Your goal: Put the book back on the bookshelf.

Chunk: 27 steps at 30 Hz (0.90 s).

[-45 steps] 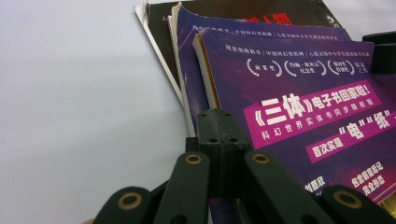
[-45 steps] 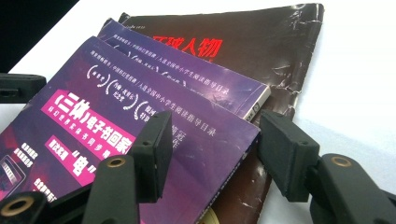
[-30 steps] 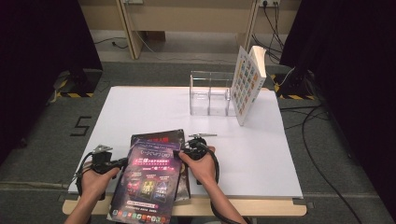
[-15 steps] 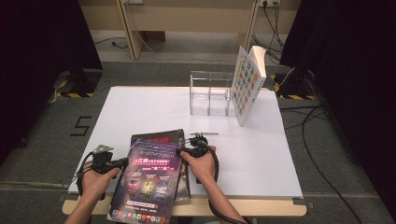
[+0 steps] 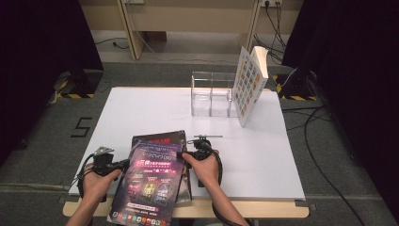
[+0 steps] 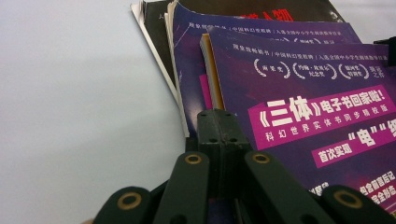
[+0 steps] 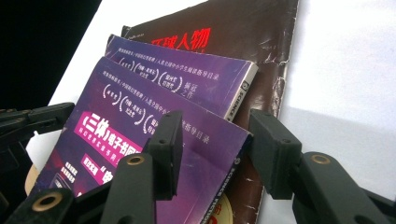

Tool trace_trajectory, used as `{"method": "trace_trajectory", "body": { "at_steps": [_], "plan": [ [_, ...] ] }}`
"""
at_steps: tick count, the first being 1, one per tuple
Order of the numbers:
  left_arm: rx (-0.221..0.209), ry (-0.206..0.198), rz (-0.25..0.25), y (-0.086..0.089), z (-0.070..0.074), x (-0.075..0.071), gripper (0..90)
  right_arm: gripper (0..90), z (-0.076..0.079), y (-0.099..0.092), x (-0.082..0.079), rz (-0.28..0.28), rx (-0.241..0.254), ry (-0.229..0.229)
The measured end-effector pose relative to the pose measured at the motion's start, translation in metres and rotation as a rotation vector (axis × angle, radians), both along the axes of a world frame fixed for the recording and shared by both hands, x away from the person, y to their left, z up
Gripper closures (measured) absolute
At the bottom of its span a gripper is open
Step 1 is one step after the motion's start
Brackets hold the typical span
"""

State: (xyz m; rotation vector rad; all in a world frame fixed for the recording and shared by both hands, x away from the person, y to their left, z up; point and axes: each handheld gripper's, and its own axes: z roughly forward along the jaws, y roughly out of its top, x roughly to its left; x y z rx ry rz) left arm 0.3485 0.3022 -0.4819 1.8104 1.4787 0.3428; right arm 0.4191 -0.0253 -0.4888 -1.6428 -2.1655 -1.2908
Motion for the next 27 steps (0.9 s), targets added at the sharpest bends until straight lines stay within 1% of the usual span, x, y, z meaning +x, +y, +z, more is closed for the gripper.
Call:
{"method": "trace_trajectory", "body": {
  "at_steps": [4, 9, 13, 15, 17, 19, 20, 21, 23, 25, 27],
  "plan": [
    [0.008, 0.003, -0.004, 0.0, 0.0, 0.0, 89.6, 60.5, 0.0, 0.002, 0.0, -0.006, -0.017, -0.003],
    [0.011, 0.003, -0.003, -0.001, 0.0, 0.001, 89.7, 66.7, 0.0, 0.0, 0.003, -0.011, -0.012, 0.025],
    [0.015, 0.004, -0.004, -0.001, 0.001, 0.001, 89.7, 74.5, -0.001, -0.004, 0.004, -0.027, 0.033, 0.045],
    [0.016, 0.003, -0.004, 0.0, 0.001, 0.0, 89.7, 78.4, 0.001, -0.005, 0.004, -0.027, 0.049, 0.04],
    [0.012, 0.004, -0.002, 0.0, 0.001, 0.0, 89.7, 79.8, 0.003, -0.004, 0.004, -0.026, 0.06, 0.038],
    [0.013, 0.002, -0.003, 0.001, 0.001, -0.001, 89.7, 80.7, 0.005, -0.005, 0.005, -0.027, 0.081, 0.054],
    [0.011, 0.001, -0.002, 0.001, 0.001, -0.001, 89.7, 81.0, 0.004, -0.006, 0.006, -0.024, 0.084, 0.048],
    [0.007, 0.0, -0.003, 0.001, 0.0, -0.001, 89.6, 81.5, 0.005, -0.007, 0.006, -0.025, 0.1, 0.058],
    [-0.004, -0.001, 0.0, 0.003, 0.0, -0.001, 89.5, 82.0, 0.007, -0.007, 0.004, -0.028, 0.108, 0.061],
    [-0.008, -0.002, 0.003, 0.005, 0.001, -0.002, 87.0, 82.6, 0.009, -0.007, 0.004, -0.021, 0.118, 0.047],
    [-0.028, -0.012, 0.02, 0.008, 0.003, -0.002, 81.9, 83.0, 0.011, -0.008, 0.004, -0.02, 0.137, 0.044]
  ]
}}
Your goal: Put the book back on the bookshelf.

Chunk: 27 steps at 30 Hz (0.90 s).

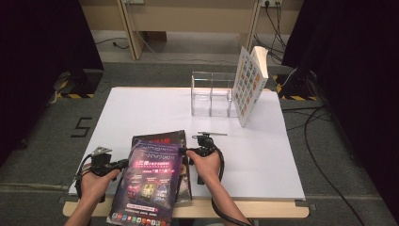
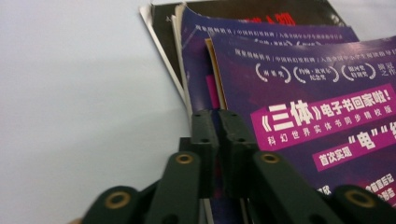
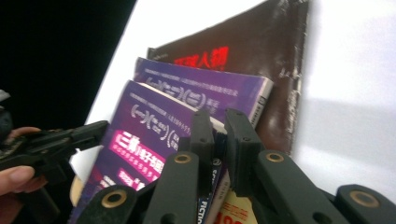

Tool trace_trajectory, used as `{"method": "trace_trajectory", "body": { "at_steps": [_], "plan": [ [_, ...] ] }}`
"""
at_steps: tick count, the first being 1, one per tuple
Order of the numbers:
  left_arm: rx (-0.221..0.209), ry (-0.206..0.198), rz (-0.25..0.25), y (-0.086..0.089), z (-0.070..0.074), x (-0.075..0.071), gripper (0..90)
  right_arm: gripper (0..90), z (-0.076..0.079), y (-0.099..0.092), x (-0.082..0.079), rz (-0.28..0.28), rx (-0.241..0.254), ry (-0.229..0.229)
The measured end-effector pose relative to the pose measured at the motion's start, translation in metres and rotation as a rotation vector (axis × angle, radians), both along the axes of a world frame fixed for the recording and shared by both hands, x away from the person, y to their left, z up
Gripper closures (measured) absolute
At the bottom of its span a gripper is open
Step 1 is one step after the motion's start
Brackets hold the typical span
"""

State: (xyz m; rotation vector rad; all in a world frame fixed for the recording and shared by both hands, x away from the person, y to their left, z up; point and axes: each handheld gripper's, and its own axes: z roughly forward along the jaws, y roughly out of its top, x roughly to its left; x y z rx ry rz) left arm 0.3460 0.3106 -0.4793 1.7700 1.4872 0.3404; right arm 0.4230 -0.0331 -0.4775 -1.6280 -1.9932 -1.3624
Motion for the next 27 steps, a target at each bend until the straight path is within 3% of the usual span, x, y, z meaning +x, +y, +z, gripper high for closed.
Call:
{"method": "trace_trajectory", "body": {
  "at_steps": [2, 10, 15, 21, 24, 27],
  "plan": [
    [-0.006, -0.011, 0.012, 0.004, 0.004, -0.001, 76.6, 83.5, 0.003, -0.001, -0.001, -0.009, 0.028, 0.006],
    [-0.029, -0.041, 0.053, 0.009, 0.009, -0.003, 59.0, 84.7, 0.024, 0.001, -0.007, 0.0, 0.098, -0.086],
    [-0.053, -0.059, 0.068, 0.012, 0.012, -0.004, 56.0, 84.9, 0.045, 0.001, -0.009, 0.001, 0.11, -0.162],
    [-0.101, -0.065, 0.099, 0.014, 0.012, -0.003, 48.5, 85.0, 0.065, 0.001, -0.015, 0.001, 0.141, -0.221],
    [-0.112, -0.067, 0.107, 0.016, 0.013, -0.003, 43.5, 85.1, 0.075, -0.001, -0.014, -0.018, 0.108, -0.263],
    [-0.112, -0.069, 0.112, 0.015, 0.012, -0.003, 43.4, 85.1, 0.082, -0.008, -0.012, -0.031, 0.111, -0.281]
  ]
}}
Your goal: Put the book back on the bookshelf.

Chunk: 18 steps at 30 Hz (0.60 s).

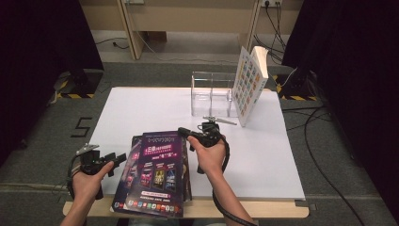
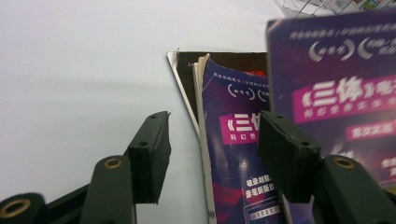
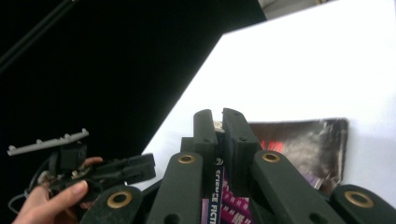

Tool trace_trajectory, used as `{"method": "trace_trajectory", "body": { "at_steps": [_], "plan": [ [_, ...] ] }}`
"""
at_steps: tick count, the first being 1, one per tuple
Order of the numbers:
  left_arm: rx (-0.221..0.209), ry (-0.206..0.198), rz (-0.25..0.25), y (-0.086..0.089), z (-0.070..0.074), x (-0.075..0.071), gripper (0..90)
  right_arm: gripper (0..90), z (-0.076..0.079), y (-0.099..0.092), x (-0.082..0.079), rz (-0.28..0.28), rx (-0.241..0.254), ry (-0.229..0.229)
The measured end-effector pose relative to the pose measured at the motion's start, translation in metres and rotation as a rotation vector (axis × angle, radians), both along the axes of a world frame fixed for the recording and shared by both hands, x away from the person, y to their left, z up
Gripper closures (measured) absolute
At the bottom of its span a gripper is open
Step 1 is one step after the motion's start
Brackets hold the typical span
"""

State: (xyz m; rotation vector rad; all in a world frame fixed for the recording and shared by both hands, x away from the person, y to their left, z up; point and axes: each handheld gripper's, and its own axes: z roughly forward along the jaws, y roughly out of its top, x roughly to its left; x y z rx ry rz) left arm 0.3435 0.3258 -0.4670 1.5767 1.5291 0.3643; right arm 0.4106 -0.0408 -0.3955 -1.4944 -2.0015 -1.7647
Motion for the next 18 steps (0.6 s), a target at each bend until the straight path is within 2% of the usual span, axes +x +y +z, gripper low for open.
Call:
{"method": "trace_trajectory", "body": {
  "at_steps": [12, 18],
  "plan": [
    [0.007, 0.009, -0.008, -0.003, -0.003, 0.001, 43.6, 85.1, 0.039, -0.025, 0.004, -0.099, -0.065, -0.146],
    [0.003, 0.009, -0.008, -0.003, -0.003, 0.001, 44.0, 85.1, 0.057, -0.035, 0.009, -0.142, -0.089, -0.187]
  ]
}}
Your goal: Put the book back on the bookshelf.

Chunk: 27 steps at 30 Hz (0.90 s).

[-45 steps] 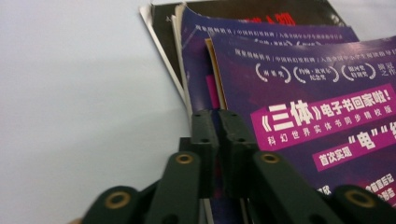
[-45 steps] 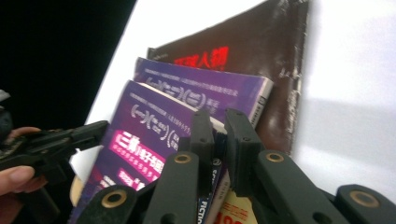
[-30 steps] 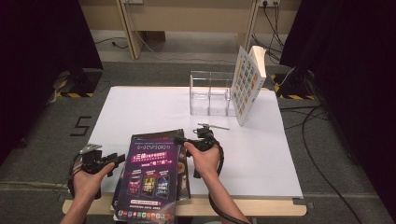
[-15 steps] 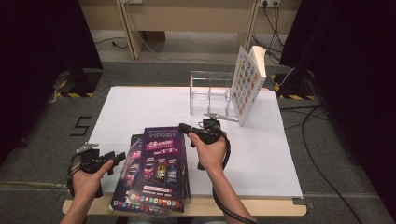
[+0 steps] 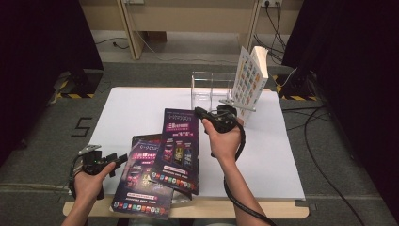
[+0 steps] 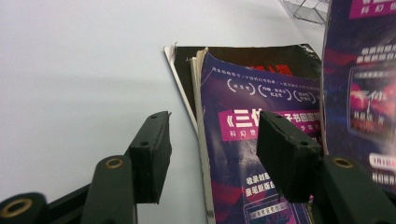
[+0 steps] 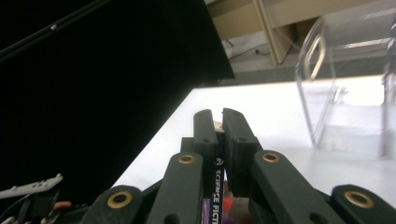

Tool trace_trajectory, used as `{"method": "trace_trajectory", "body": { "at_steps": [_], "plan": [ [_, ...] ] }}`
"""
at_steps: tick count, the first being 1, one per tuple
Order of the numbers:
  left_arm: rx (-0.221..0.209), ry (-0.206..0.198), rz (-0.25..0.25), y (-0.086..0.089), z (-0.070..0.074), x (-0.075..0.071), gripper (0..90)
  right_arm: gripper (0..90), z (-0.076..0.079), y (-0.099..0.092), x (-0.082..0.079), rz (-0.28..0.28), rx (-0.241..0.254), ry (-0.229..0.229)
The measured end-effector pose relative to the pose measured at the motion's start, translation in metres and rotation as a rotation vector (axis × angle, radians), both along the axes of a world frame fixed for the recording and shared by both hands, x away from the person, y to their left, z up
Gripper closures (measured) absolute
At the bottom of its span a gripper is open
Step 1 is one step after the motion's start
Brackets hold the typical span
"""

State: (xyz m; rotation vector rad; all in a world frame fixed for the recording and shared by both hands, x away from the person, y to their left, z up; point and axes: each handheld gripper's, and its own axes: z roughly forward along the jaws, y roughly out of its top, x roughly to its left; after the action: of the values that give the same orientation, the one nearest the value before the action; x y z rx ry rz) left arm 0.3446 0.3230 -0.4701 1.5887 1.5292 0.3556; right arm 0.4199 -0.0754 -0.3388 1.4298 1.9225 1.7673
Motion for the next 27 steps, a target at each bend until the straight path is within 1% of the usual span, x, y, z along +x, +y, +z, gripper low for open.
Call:
{"method": "trace_trajectory", "body": {
  "at_steps": [3, 7, 12, 16, 20, 23, 26, 27],
  "plan": [
    [-0.004, 0.001, 0.0, 0.0, 0.0, 0.0, 44.4, 85.2, 0.008, -0.005, 0.003, -0.02, -0.007, -0.023],
    [-0.007, 0.001, 0.002, 0.0, 0.0, 0.0, 44.7, 85.2, 0.016, -0.011, 0.007, -0.041, -0.01, -0.036],
    [-0.008, 0.0, 0.006, 0.001, 0.0, 0.0, 45.1, 85.2, 0.029, -0.021, 0.012, -0.081, -0.026, -0.07],
    [-0.009, -0.001, 0.006, 0.001, 0.0, 0.0, 45.2, 85.1, 0.041, -0.031, 0.016, -0.12, -0.023, -0.105],
    [-0.008, 0.002, 0.006, 0.001, -0.001, 0.0, 45.3, 85.2, 0.051, -0.041, 0.02, -0.156, -0.016, -0.128],
    [-0.008, 0.001, 0.007, 0.001, -0.001, 0.0, 45.3, 85.2, 0.059, -0.047, 0.023, -0.177, -0.038, -0.147],
    [-0.008, 0.002, 0.007, 0.001, -0.002, 0.001, 45.3, 85.2, 0.065, -0.052, 0.027, -0.19, -0.043, -0.158],
    [-0.008, 0.003, 0.008, 0.001, -0.002, 0.001, 45.4, 85.2, 0.067, -0.053, 0.029, -0.197, -0.054, -0.163]
  ]
}}
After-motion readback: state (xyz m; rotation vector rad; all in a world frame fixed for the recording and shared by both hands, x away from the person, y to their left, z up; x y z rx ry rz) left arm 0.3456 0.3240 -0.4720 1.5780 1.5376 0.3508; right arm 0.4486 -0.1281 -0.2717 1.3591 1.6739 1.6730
